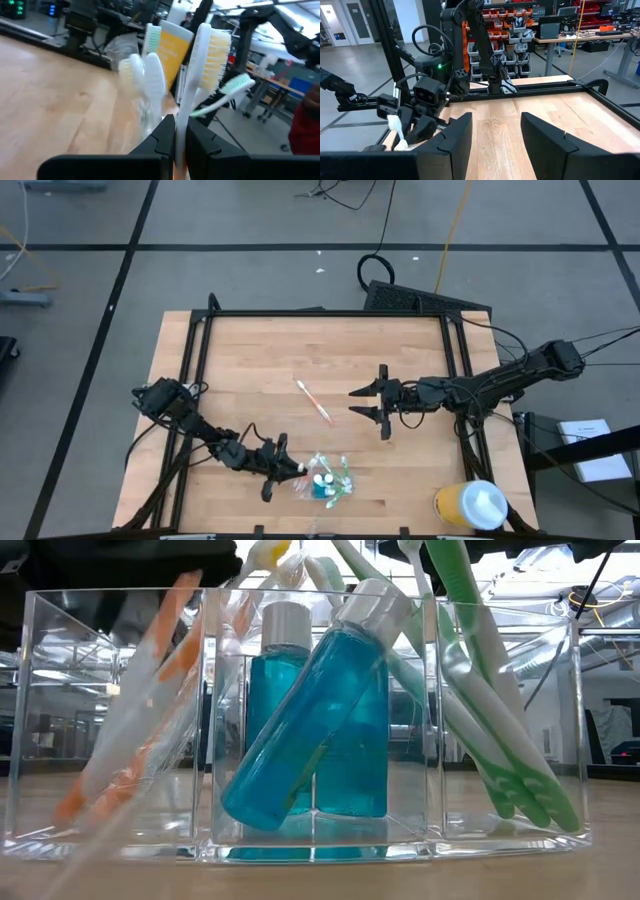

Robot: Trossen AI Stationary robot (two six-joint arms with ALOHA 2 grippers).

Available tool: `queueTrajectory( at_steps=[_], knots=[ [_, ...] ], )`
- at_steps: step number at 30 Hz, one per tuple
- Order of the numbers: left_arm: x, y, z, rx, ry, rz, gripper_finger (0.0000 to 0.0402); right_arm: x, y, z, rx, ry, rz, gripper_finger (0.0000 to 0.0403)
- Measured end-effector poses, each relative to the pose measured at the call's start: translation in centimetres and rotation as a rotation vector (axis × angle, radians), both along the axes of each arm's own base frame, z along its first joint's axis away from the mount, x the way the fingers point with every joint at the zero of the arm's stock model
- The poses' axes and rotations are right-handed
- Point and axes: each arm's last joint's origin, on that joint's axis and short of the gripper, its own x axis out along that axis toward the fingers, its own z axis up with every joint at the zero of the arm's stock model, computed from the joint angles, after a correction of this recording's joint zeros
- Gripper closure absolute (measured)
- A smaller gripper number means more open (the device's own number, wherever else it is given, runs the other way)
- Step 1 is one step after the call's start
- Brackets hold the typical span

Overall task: Pick & Place toothbrushing station
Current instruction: Put the orange toothbrush into the transparent organizer

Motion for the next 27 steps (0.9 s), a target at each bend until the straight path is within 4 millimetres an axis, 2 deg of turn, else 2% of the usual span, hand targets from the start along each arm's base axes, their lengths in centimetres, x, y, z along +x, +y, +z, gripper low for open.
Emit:
queueTrajectory(
  at_steps=[8,27],
  knots=[
    [-0.32,-0.63,0.34,0.117,-0.06,-0.078,0.0373,0.01,0.0,-0.01,0.0,0.001,0.0,0.0243],
    [0.27,0.23,0.29,0.11,-0.05,-0.048,0.0371,0.01,0.01,-0.11,0.02,0.009,0.002,0.0243]
  ],
)
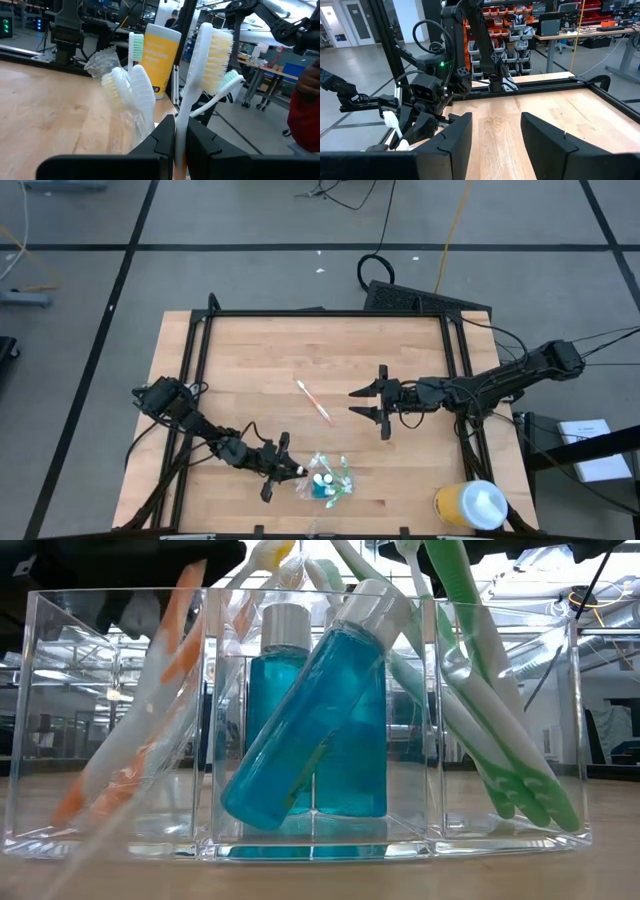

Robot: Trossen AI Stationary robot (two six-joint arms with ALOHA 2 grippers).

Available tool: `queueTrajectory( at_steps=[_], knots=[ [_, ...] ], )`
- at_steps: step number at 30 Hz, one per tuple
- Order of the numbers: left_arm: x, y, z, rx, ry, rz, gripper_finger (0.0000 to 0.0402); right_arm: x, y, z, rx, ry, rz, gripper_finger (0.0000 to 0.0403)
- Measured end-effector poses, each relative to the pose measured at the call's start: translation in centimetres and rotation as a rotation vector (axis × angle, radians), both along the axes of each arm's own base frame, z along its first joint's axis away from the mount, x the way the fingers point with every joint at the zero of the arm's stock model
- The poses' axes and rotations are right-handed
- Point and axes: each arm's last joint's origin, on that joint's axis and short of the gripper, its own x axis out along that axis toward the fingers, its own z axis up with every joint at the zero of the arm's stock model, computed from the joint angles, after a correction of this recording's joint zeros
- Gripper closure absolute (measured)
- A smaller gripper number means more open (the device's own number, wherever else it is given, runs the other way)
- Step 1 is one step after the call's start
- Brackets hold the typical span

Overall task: Pick & Place toothbrushing station
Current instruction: Put the orange toothbrush into the transparent organizer

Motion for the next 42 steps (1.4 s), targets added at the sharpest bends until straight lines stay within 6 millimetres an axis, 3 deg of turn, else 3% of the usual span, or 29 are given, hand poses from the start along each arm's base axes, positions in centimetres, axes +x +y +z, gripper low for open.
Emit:
queueTrajectory(
  at_steps=[17,29,35,42],
  knots=[
    [0.0,0.1,0.1,0.006,-0.009,0.004,0.0364,0.0,0.0,-0.1,0.001,0.008,0.0,0.0243],
    [-0.1,-0.1,0.5,0.017,-0.048,0.002,0.0215,0.0,0.0,-0.2,-0.001,0.015,0.001,0.0243],
    [-0.4,0.1,2.7,0.0,-0.122,0.008,0.0174,0.0,0.0,-0.1,0.0,0.014,0.001,0.0243],
    [-1.1,0.7,6.7,0.084,-0.172,0.015,0.0166,0.0,0.0,-0.1,0.0,0.014,0.001,0.0243]
  ],
)
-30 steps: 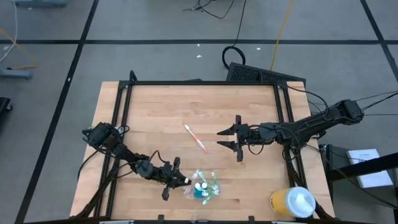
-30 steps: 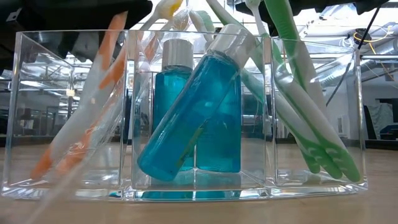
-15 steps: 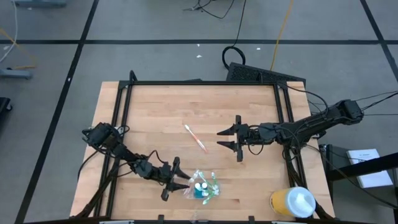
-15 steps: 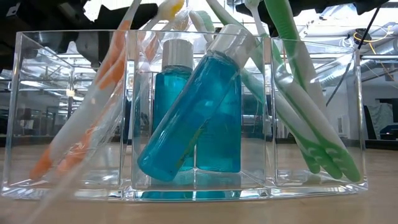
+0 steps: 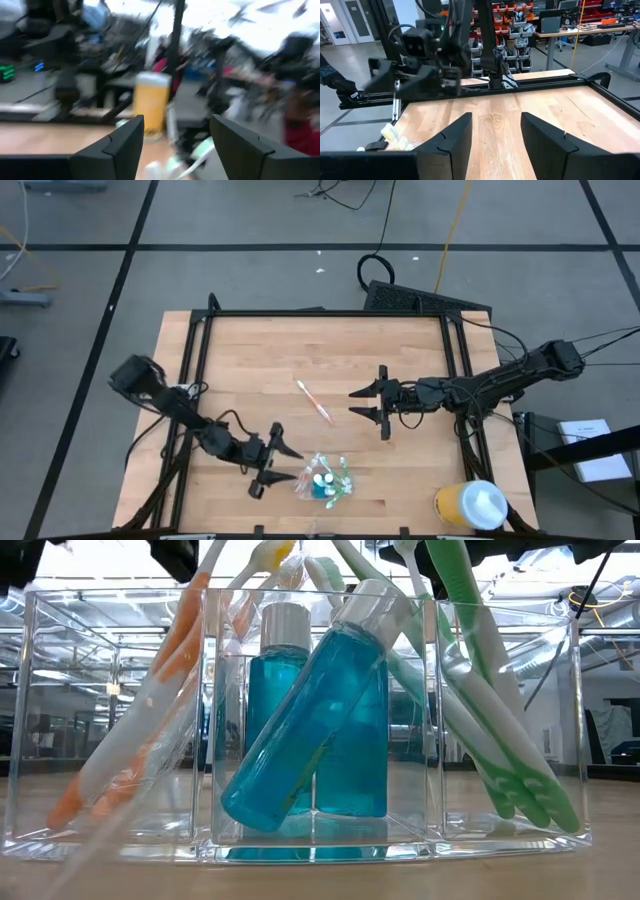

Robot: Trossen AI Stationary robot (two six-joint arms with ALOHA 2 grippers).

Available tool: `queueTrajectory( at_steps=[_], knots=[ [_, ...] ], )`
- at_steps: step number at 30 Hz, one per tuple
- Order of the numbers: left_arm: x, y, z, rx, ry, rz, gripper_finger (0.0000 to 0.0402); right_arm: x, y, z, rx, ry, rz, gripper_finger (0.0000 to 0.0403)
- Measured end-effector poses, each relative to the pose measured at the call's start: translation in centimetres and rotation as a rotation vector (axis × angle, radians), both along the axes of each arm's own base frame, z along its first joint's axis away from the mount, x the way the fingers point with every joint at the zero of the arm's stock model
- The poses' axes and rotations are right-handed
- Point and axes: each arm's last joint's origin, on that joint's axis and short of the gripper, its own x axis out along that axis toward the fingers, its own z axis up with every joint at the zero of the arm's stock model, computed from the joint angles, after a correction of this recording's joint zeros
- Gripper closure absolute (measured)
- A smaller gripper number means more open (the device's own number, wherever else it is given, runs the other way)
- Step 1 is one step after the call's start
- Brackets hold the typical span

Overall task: Pick & Place toothbrushing station
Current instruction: Put the orange toothbrush into the transparent organizer

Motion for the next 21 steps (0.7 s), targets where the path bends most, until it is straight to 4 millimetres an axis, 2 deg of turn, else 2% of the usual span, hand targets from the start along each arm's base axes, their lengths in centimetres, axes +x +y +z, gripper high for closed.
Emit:
queueTrajectory(
  at_steps=[4,10,15,21],
  knots=[
    [-0.1,2.0,0.8,0.091,0.198,0.178,0.0175,0.0,0.0,0.0,0.0,0.0,0.0,0.0243],
    [0.1,8.1,0.8,0.101,0.454,0.524,0.0189,0.0,0.0,0.0,0.0,0.0,0.0,0.0243],
    [0.9,11.7,-0.4,0.052,0.587,0.568,0.0197,0.0,0.0,0.0,0.0,0.0,0.0,0.0243],
    [1.6,14.2,-2.2,0.03,0.681,0.607,0.0207,0.0,0.0,-0.1,-0.007,0.009,0.0,0.0243]
  ],
)
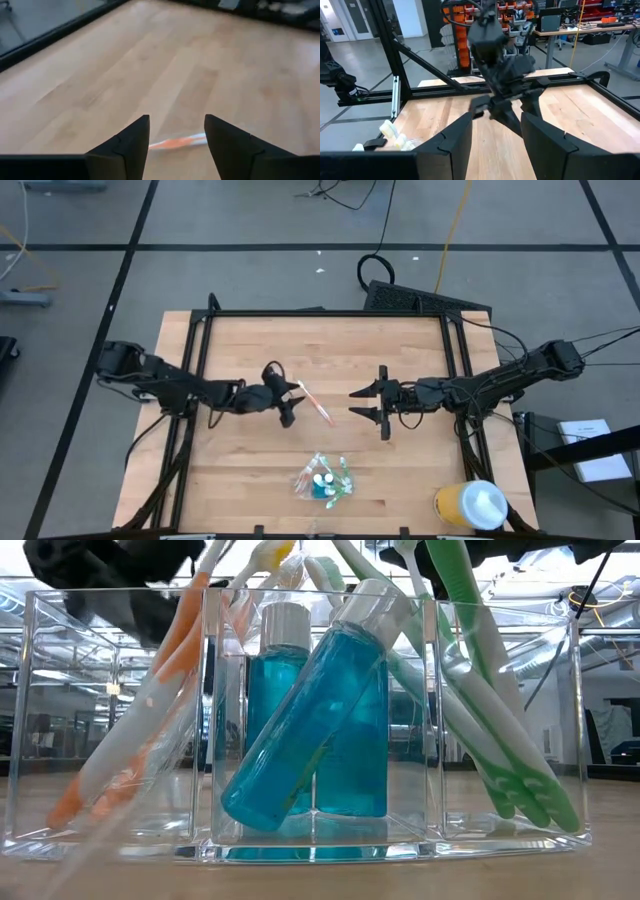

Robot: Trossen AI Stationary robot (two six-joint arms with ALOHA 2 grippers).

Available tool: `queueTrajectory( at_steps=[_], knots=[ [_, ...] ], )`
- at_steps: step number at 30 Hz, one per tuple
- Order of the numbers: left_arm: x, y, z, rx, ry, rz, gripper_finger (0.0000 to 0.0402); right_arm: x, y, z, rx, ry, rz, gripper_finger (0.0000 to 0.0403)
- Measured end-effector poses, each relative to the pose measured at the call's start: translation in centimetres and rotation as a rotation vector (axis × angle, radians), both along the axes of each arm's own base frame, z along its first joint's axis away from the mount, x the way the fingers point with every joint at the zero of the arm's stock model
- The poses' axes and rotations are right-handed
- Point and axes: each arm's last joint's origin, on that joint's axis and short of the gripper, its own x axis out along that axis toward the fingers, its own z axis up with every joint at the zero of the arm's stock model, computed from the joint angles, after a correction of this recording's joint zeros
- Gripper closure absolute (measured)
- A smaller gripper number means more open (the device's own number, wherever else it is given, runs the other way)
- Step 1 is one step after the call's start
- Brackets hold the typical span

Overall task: Pick & Place toothbrushing station
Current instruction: Put the orange toothbrush into the transparent organizer

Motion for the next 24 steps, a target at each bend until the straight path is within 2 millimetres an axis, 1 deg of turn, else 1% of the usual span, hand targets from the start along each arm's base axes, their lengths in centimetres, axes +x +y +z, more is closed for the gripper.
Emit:
queueTrajectory(
  at_steps=[3,5,7,10,13,16,20,24],
  knots=[
    [0.2,0.9,-0.9,-0.013,0.034,0.043,0.021,0.1,-0.1,-0.3,-0.003,0.017,-0.031,0.0243],
    [0.3,1.5,-1.3,-0.047,0.034,0.092,0.021,0.6,-0.1,-1.1,-0.001,0.053,-0.1,0.0243],
    [0.5,1.9,-1.5,-0.071,0.018,0.123,0.0211,1.2,-0.3,-2.7,-0.025,0.138,-0.169,0.0243],
    [0.6,2.4,-1.6,-0.065,0.016,0.137,0.0211,2.7,-1.0,-5.9,-0.033,0.264,-0.231,0.0243],
    [0.6,2.5,-1.4,-0.058,0.005,0.137,0.0211,4.1,-2.1,-9.2,0.021,0.391,-0.228,0.0243],
    [0.6,2.5,-1.4,-0.055,0.007,0.136,0.0211,5.5,-3.1,-11.3,0.065,0.464,-0.23,0.0243],
    [0.6,2.5,-1.5,-0.051,0.014,0.129,0.0211,7.6,-3.4,-13.1,0.073,0.523,-0.215,0.0243],
    [0.6,2.5,-1.5,-0.05,0.016,0.127,0.0211,10.0,-2.9,-13.7,0.048,0.557,-0.194,0.0243]
  ],
)
